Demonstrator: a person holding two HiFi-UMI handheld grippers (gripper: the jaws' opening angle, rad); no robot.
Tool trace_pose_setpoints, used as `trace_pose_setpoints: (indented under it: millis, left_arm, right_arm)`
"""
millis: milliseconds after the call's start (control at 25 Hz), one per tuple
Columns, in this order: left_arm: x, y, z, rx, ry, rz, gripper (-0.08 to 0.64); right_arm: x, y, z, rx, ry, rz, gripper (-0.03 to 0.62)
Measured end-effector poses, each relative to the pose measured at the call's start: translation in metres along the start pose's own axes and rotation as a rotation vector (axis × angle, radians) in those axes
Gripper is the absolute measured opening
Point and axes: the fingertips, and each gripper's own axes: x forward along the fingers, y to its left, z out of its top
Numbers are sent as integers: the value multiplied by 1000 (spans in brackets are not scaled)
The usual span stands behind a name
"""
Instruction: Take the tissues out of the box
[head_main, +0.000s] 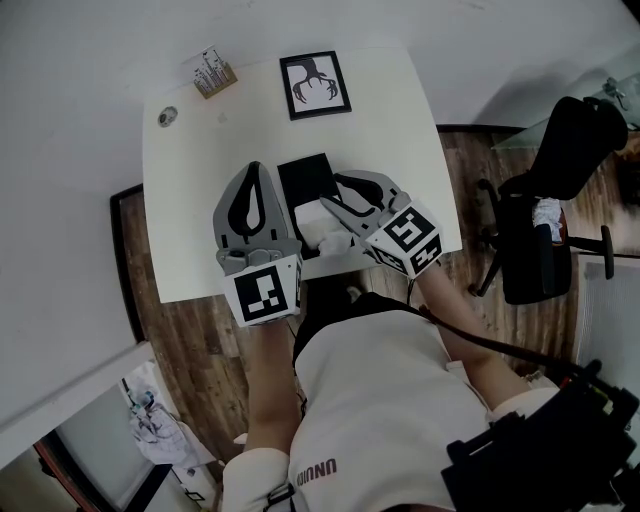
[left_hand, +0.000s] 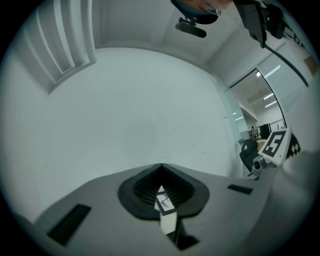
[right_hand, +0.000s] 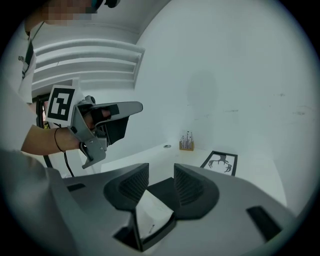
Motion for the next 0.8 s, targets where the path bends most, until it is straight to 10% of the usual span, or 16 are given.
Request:
trace_pose_setpoints:
  millis: [800]
  left_arm:
    - [0, 1, -13, -40, 39, 0, 12]
  right_arm:
    - [11, 16, -39, -20, 132, 86, 224]
